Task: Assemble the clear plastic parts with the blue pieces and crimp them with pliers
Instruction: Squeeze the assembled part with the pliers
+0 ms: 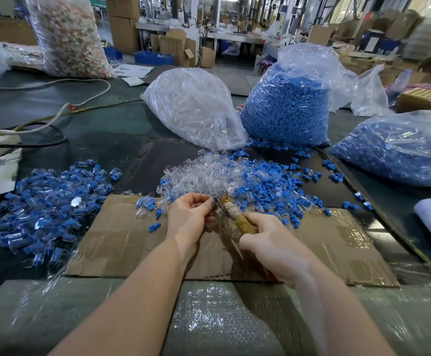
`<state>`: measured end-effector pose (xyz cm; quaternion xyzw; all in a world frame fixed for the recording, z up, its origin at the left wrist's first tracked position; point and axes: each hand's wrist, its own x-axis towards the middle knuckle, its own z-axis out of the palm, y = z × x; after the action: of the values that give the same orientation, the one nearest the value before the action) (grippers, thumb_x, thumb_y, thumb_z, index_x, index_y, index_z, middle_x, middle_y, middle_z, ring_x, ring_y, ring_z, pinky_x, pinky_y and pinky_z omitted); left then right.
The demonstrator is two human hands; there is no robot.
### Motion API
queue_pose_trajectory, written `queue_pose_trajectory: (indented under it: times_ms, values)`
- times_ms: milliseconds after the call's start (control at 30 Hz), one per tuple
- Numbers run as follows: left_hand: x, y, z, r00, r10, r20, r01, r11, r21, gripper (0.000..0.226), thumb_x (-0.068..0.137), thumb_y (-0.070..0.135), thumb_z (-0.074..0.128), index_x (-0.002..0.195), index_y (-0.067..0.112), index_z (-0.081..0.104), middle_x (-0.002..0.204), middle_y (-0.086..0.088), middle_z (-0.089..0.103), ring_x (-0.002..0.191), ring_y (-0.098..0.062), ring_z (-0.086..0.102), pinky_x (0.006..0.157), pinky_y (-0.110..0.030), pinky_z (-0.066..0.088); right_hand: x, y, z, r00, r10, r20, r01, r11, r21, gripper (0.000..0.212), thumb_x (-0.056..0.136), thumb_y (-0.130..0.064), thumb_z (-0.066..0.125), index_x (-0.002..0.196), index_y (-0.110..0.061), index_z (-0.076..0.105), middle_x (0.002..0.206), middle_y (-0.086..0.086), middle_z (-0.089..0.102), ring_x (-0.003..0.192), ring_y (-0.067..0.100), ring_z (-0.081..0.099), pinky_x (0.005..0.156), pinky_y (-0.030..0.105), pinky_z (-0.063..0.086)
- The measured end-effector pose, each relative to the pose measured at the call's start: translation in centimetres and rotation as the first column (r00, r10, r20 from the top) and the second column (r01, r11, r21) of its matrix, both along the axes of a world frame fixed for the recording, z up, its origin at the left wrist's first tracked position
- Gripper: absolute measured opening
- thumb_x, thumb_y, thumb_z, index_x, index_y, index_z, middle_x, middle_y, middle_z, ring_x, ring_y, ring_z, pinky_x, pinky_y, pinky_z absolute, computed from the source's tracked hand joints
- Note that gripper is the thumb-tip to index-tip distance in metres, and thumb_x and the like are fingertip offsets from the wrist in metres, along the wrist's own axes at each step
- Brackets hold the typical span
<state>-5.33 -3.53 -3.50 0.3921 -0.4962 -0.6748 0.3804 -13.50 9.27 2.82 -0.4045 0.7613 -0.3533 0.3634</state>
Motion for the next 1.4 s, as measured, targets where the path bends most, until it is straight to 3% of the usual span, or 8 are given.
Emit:
queue_pose_trajectory:
  times_ms: [67,300,500,700,900,1033,1167,1400]
  values:
    - [0.1,0.0,-0.1,1.000,0.008,-0.001,-0.008,1.000,-0.020,0.006,0.088,0.004,0.060,0.084,0.009,0.061,0.065,-0.004,0.063,0.049,-0.008,0.057,0.042,-0.019,0.046,-0.1,0.2,-0.4,0.996,-0.081,0.026,0.082,0.995,-0.059,0.026,0.077,0.000,0.053,0.092,-0.019,0.061,0.074,0.006,0.062,0.060,0.017,0.054,0.053,0.028,0.042]
    - [1.3,0.2,0.7,0.959,0.215,0.183,-0.125,0.905,-0.407,0.011,0.086,0.008,0.063,0.086,0.018,0.068,0.076,0.008,0.065,0.067,0.000,0.057,0.057,-0.004,0.042,-2.6,0.9,-1.8,0.822,-0.288,-0.491,0.272,0.956,-0.107,0.058,0.085,-0.014,0.057,0.140,-0.014,0.040,0.119,0.010,0.053,0.114,0.028,0.044,0.100,0.045,0.038]
    - [5.7,-2.9,1.4,0.735,0.558,0.385,-0.209,0.727,-0.654,0.012,0.090,0.018,0.059,0.097,0.019,0.070,0.096,0.004,0.058,0.070,-0.002,0.049,0.057,-0.007,0.033,-3.8,1.6,-2.5,0.732,-0.307,-0.609,0.340,0.938,-0.064,0.068,0.086,-0.025,0.061,0.146,-0.019,0.030,0.130,0.013,0.046,0.122,0.030,0.035,0.102,0.039,0.030]
    - [8.1,-4.3,0.2,0.619,0.608,0.497,-0.212,0.739,-0.639,0.018,0.092,0.016,0.056,0.104,0.012,0.069,0.108,-0.009,0.061,0.083,-0.014,0.048,0.070,-0.026,0.036,-4.0,1.5,-2.8,0.709,-0.307,-0.635,0.356,0.933,-0.055,0.067,0.086,-0.025,0.061,0.145,-0.019,0.031,0.133,0.014,0.046,0.122,0.031,0.035,0.100,0.037,0.030]
    - [8.4,-4.2,-0.1,0.635,0.582,0.508,-0.212,0.764,-0.609,0.023,0.091,0.020,0.058,0.110,0.010,0.065,0.113,-0.011,0.052,0.095,-0.023,0.052,0.076,-0.026,0.036,-4.1,1.5,-2.9,0.707,-0.326,-0.628,0.369,0.927,-0.066,0.065,0.086,-0.024,0.061,0.145,-0.019,0.033,0.128,0.014,0.047,0.120,0.030,0.036,0.098,0.039,0.032]
    - [8.5,-3.5,-0.1,0.625,0.561,0.542,-0.154,0.770,-0.619,0.019,0.082,0.014,0.063,0.100,0.015,0.058,0.099,-0.002,0.043,0.083,-0.017,0.046,0.069,-0.029,0.035,-4.4,1.5,-2.8,0.697,-0.333,-0.635,0.387,0.920,-0.057,0.066,0.087,-0.025,0.060,0.145,-0.019,0.031,0.131,0.014,0.047,0.121,0.030,0.036,0.100,0.039,0.030]
    - [8.4,-3.2,0.0,0.589,0.505,0.631,0.020,0.771,-0.636,0.018,0.079,0.015,0.063,0.095,0.021,0.057,0.094,-0.002,0.050,0.081,-0.020,0.051,0.068,-0.036,0.047,-4.7,1.5,-2.9,0.684,-0.344,-0.644,0.416,0.908,-0.044,0.065,0.088,-0.025,0.059,0.146,-0.018,0.030,0.133,0.014,0.046,0.123,0.030,0.035,0.101,0.039,0.029]
    - [8.3,-3.3,0.0,0.647,0.517,0.560,-0.020,0.746,-0.665,0.016,0.083,0.008,0.062,0.089,0.023,0.057,0.094,-0.002,0.056,0.081,-0.018,0.055,0.072,-0.036,0.049,-4.6,1.6,-3.4,0.639,-0.350,-0.685,0.460,0.887,-0.024,0.064,0.090,-0.034,0.058,0.145,-0.018,0.030,0.133,0.014,0.046,0.124,0.031,0.033,0.101,0.039,0.029]
